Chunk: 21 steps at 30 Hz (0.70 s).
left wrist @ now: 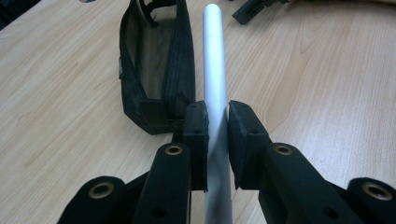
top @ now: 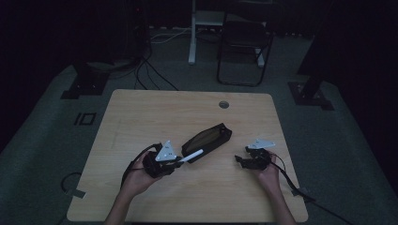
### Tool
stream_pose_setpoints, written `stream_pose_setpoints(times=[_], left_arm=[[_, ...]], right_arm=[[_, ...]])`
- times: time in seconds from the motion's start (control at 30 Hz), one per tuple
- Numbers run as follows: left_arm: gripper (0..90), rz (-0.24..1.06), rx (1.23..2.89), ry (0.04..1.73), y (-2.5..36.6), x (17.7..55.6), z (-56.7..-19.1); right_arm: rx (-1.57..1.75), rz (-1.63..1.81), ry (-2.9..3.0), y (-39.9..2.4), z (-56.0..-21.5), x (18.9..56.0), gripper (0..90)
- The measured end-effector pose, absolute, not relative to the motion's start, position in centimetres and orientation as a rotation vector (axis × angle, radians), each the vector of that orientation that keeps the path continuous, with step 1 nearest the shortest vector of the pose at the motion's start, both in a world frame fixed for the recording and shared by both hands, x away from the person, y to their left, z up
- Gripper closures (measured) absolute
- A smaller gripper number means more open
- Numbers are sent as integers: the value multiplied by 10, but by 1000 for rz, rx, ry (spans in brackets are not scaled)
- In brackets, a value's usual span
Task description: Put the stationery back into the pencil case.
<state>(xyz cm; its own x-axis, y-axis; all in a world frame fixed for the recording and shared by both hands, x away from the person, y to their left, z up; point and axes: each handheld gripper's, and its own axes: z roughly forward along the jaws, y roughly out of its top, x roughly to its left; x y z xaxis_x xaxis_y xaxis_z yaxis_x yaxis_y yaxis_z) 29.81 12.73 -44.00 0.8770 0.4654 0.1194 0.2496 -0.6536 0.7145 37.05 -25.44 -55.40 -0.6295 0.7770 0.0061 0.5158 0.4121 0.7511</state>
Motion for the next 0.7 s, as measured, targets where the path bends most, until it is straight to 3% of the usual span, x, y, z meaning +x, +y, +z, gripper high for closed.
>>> stream_pose_setpoints(times=[0.7], left_arm=[[786, 393, 2298, 500, 129, 302, -425]], right_arm=[[1114, 1058, 2329, -254, -554, 370, 324]])
